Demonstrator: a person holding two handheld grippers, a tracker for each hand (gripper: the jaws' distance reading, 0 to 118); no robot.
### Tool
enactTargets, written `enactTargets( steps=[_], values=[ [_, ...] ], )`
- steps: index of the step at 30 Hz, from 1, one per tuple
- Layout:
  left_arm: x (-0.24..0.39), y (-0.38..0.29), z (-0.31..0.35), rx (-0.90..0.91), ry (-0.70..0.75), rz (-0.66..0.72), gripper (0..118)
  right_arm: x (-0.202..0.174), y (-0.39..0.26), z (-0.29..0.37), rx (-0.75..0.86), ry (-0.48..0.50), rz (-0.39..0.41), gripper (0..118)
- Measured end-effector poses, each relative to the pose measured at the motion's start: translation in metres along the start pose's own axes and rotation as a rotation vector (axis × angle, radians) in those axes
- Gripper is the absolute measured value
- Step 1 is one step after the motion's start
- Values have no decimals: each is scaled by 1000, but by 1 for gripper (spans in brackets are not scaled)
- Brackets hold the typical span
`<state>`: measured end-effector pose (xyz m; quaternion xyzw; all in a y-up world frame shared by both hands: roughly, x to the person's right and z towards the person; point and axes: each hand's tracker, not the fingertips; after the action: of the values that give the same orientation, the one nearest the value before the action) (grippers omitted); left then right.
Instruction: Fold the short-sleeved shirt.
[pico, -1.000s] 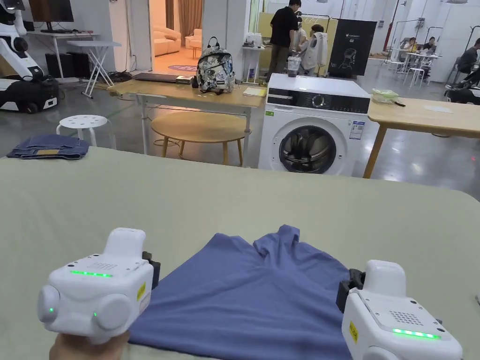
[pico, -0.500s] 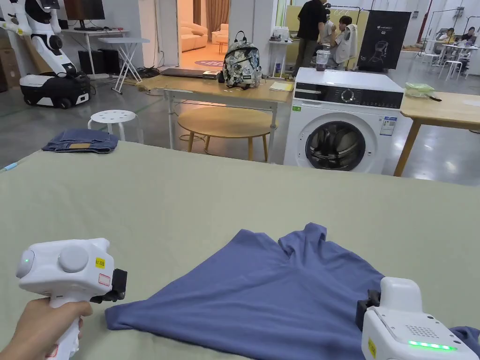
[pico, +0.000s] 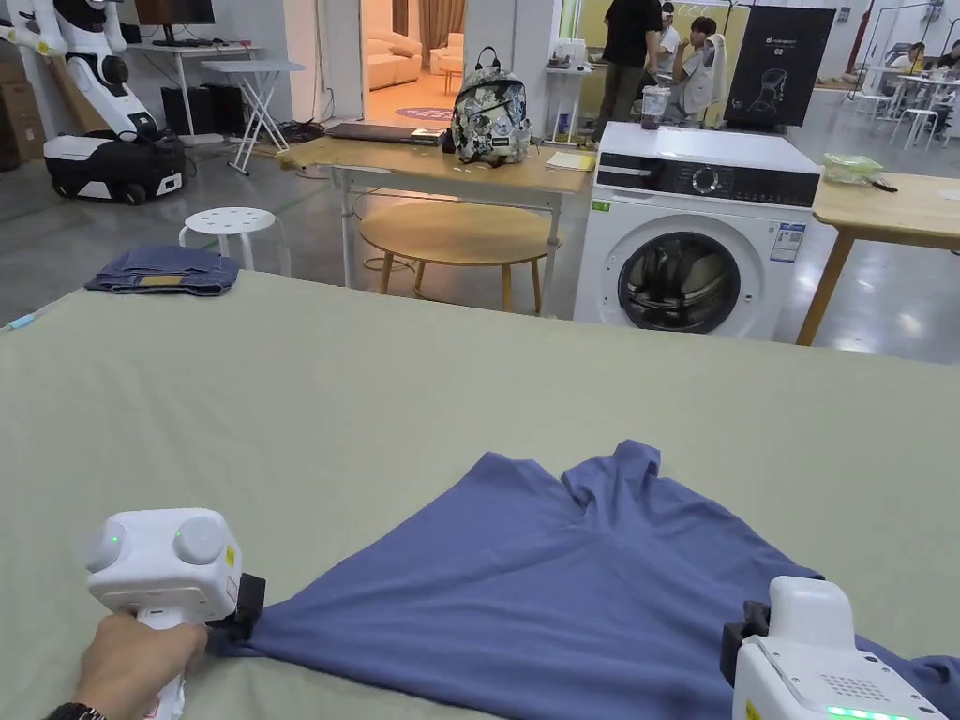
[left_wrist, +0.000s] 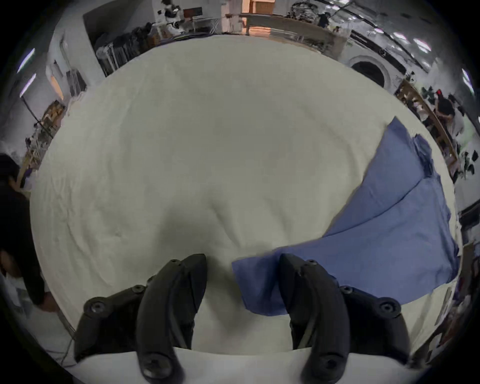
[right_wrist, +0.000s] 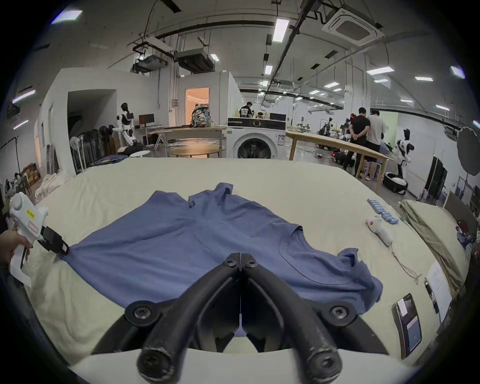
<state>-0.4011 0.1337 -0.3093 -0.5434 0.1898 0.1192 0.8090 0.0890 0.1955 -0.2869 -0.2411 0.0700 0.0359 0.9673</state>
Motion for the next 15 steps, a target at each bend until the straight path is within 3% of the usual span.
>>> enactTargets(
  steps=[4,6,7,15],
  values=[
    [13,-2,2,27,27,-52,33,3,-2,-5,-23,-2,-9,0],
    [15,1,-1,37,0,-72,7,5,-4,-8,-36,-1,-13,0],
    [18,1,-1,42,-28,-72,0,6,-5,-9,-41,-1,-16,0],
    [11,-15,16,116,-56,-93,0,23,7,-29,-96,12,-2,0]
  ],
)
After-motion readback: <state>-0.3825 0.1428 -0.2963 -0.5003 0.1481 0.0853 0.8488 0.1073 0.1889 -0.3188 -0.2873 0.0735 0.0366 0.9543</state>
